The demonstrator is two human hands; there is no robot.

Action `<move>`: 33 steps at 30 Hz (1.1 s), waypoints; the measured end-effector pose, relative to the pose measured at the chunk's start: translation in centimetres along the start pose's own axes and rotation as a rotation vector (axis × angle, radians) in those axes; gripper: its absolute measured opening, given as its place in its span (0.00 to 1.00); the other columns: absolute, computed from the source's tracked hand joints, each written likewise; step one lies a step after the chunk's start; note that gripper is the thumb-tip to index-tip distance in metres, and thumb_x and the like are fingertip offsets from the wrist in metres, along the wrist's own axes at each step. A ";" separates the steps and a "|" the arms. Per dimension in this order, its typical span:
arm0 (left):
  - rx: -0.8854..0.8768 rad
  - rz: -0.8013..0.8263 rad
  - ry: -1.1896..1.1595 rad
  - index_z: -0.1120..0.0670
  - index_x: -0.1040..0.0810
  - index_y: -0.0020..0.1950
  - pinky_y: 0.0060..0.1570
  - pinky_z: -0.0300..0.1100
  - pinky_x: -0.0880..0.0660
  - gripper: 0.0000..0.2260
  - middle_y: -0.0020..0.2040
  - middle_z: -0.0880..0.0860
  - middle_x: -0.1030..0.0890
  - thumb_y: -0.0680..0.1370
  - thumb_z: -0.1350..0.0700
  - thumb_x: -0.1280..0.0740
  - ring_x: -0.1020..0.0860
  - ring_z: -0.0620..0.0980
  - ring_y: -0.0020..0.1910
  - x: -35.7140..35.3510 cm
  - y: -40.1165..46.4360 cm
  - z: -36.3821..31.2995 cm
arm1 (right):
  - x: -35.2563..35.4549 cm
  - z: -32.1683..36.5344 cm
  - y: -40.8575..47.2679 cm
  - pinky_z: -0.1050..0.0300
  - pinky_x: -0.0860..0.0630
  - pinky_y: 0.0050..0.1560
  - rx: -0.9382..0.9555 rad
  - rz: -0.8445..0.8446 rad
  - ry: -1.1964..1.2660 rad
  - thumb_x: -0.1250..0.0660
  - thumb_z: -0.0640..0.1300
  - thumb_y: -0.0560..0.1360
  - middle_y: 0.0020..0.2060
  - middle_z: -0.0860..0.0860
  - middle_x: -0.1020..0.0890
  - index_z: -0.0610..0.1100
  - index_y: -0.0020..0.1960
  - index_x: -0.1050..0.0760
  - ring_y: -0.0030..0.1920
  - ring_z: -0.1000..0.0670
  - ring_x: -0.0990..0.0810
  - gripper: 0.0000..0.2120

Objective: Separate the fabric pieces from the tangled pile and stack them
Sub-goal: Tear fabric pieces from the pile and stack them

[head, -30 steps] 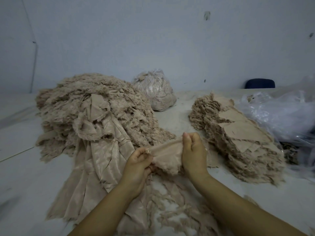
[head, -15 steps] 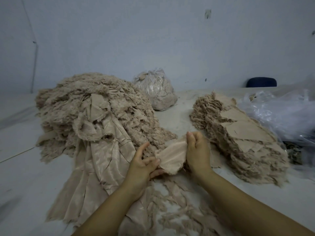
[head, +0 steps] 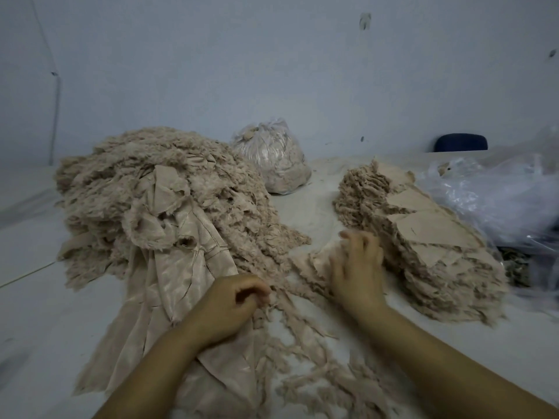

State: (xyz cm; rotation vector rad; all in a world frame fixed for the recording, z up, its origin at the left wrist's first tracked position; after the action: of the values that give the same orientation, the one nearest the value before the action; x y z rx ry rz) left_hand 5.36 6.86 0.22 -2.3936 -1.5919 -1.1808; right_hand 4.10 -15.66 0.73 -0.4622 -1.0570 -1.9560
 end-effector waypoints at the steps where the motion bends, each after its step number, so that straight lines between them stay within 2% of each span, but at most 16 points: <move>1: -0.068 0.003 0.138 0.52 0.18 0.46 0.49 0.37 0.25 0.12 0.42 0.45 0.18 0.73 0.64 0.39 0.21 0.42 0.45 0.4 -0.1 0.3 | -0.2 0.6 -1.4 0.57 0.35 0.58 0.100 0.067 0.050 0.39 0.41 0.78 0.58 0.47 0.30 0.43 0.62 0.29 0.59 0.47 0.32 0.12; 4: -0.249 0.151 0.462 0.52 0.19 0.48 0.56 0.39 0.33 0.07 0.47 0.44 0.22 0.75 0.57 0.36 0.27 0.41 0.50 0.2 -0.3 1.6 | -1.1 1.8 -5.4 0.63 0.33 0.49 0.275 0.403 0.145 0.38 0.44 0.78 0.47 0.51 0.24 0.45 0.53 0.25 0.49 0.54 0.28 0.06; 5: -0.287 0.196 0.542 0.53 0.20 0.47 0.56 0.41 0.34 0.05 0.47 0.45 0.23 0.76 0.54 0.35 0.28 0.43 0.50 0.0 -0.3 2.0 | -1.4 1.9 -6.3 0.63 0.33 0.49 0.299 0.477 0.156 0.38 0.45 0.79 0.47 0.51 0.23 0.45 0.52 0.25 0.47 0.55 0.28 0.06; 7: -0.263 0.206 0.636 0.56 0.23 0.44 0.52 0.41 0.35 0.09 0.45 0.48 0.26 0.79 0.52 0.38 0.30 0.45 0.47 -0.1 -0.4 2.6 | -1.5 2.1 -7.2 0.64 0.33 0.50 0.302 0.551 0.153 0.39 0.49 0.80 0.48 0.50 0.23 0.45 0.53 0.24 0.48 0.54 0.29 0.09; 10: -0.086 0.044 0.392 0.58 0.29 0.39 0.42 0.40 0.34 0.15 0.36 0.48 0.27 0.79 0.51 0.46 0.30 0.43 0.37 0.1 -0.6 2.0 | -1.2 2.8 -7.0 0.67 0.31 0.49 0.189 0.552 0.222 0.38 0.59 0.77 0.49 0.52 0.23 0.48 0.54 0.23 0.48 0.56 0.27 0.16; 12: 0.010 -0.067 0.245 0.55 0.32 0.38 0.35 0.39 0.33 0.12 0.32 0.47 0.27 0.81 0.55 0.44 0.28 0.42 0.34 -0.6 -0.5 1.1 | -1.3 4.0 -6.6 0.68 0.32 0.44 0.066 0.592 0.339 0.34 0.63 0.73 0.46 0.55 0.23 0.50 0.52 0.24 0.44 0.59 0.26 0.18; 14: 0.069 -0.103 0.199 0.53 0.33 0.39 0.35 0.41 0.33 0.10 0.31 0.46 0.28 0.81 0.58 0.43 0.27 0.37 0.33 -1.7 0.2 0.2 | -1.8 5.2 -6.4 0.61 0.33 0.39 -0.056 0.641 0.533 0.31 0.60 0.72 0.38 0.52 0.25 0.45 0.44 0.25 0.37 0.55 0.28 0.18; 16: 0.117 -0.104 0.145 0.52 0.33 0.39 0.38 0.44 0.32 0.10 0.32 0.46 0.28 0.81 0.57 0.43 0.29 0.35 0.32 -1.9 1.1 -0.2 | -2.1 5.5 -6.2 0.57 0.35 0.37 -0.120 0.576 0.672 0.30 0.50 0.74 0.32 0.50 0.29 0.41 0.38 0.28 0.34 0.54 0.31 0.15; 19: 0.102 -0.037 0.059 0.51 0.32 0.38 0.39 0.42 0.32 0.13 0.31 0.46 0.29 0.81 0.50 0.44 0.31 0.38 0.31 -0.2 1.9 0.1 | -1.9 4.8 -5.6 0.58 0.33 0.37 -0.128 0.468 0.670 0.32 0.44 0.76 0.31 0.51 0.28 0.40 0.36 0.27 0.33 0.56 0.30 0.13; 21: 0.041 0.065 0.151 0.50 0.29 0.37 0.42 0.40 0.32 0.13 0.35 0.46 0.27 0.79 0.47 0.42 0.29 0.41 0.36 1.2 2.1 0.9 | -1.8 4.0 -5.4 0.57 0.32 0.39 -0.185 0.432 0.704 0.31 0.44 0.76 0.32 0.49 0.26 0.42 0.36 0.25 0.34 0.54 0.28 0.11; 23: 0.003 0.106 0.317 0.51 0.29 0.37 0.42 0.37 0.34 0.11 0.38 0.48 0.27 0.78 0.49 0.36 0.30 0.43 0.40 1.8 2.1 2.0 | -1.8 3.3 -5.3 0.57 0.31 0.38 -0.288 0.402 0.804 0.29 0.45 0.74 0.31 0.49 0.25 0.45 0.34 0.26 0.33 0.52 0.28 0.11; 24: 0.001 0.065 0.325 0.52 0.29 0.36 0.41 0.36 0.35 0.11 0.37 0.49 0.28 0.78 0.53 0.34 0.30 0.43 0.40 1.8 2.2 2.3 | -1.8 3.1 -5.3 0.58 0.30 0.37 -0.337 0.409 0.860 0.27 0.46 0.72 0.31 0.49 0.24 0.46 0.34 0.25 0.33 0.52 0.27 0.11; 26: 0.007 -0.054 0.173 0.54 0.29 0.36 0.36 0.36 0.35 0.11 0.33 0.45 0.28 0.78 0.57 0.34 0.30 0.41 0.35 1.6 2.1 2.1 | -1.6 3.0 -5.0 0.60 0.28 0.35 -0.378 0.467 0.908 0.26 0.51 0.70 0.30 0.50 0.23 0.45 0.34 0.25 0.32 0.53 0.26 0.13; 29: -0.036 -0.070 0.045 0.49 0.30 0.35 0.34 0.33 0.36 0.10 0.31 0.42 0.28 0.76 0.52 0.38 0.31 0.39 0.32 0.7 1.9 0.8 | -1.2 3.1 -4.5 0.60 0.29 0.34 -0.381 0.598 0.879 0.32 0.62 0.69 0.31 0.49 0.24 0.40 0.39 0.26 0.33 0.51 0.26 0.23; 31: -0.054 -0.053 -0.016 0.52 0.27 0.37 0.34 0.33 0.35 0.09 0.31 0.43 0.28 0.75 0.51 0.40 0.31 0.39 0.32 -0.2 1.9 0.2 | -1.3 3.1 -4.4 0.59 0.29 0.35 -0.397 0.664 0.916 0.30 0.56 0.71 0.35 0.46 0.21 0.40 0.44 0.23 0.35 0.47 0.25 0.18; 33: -0.019 -0.090 -0.136 0.56 0.27 0.38 0.34 0.35 0.34 0.11 0.31 0.44 0.29 0.76 0.51 0.38 0.32 0.39 0.32 -0.7 1.9 0.0 | -1.4 3.2 -4.3 0.60 0.27 0.34 -0.396 0.671 0.972 0.32 0.43 0.76 0.34 0.47 0.19 0.41 0.43 0.21 0.34 0.50 0.23 0.07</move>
State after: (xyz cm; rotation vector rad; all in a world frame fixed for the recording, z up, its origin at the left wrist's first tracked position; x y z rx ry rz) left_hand 6.81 5.45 0.48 -2.4884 -1.7524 -1.0719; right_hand 1.24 -11.13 -0.52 -0.0108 0.1139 -1.4536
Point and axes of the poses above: each hand's wrist, its own y-axis towards the middle knuckle, its own x-axis out of the back of the hand, z = x × y, the point moved 1 cm from there along y, towards the middle knuckle
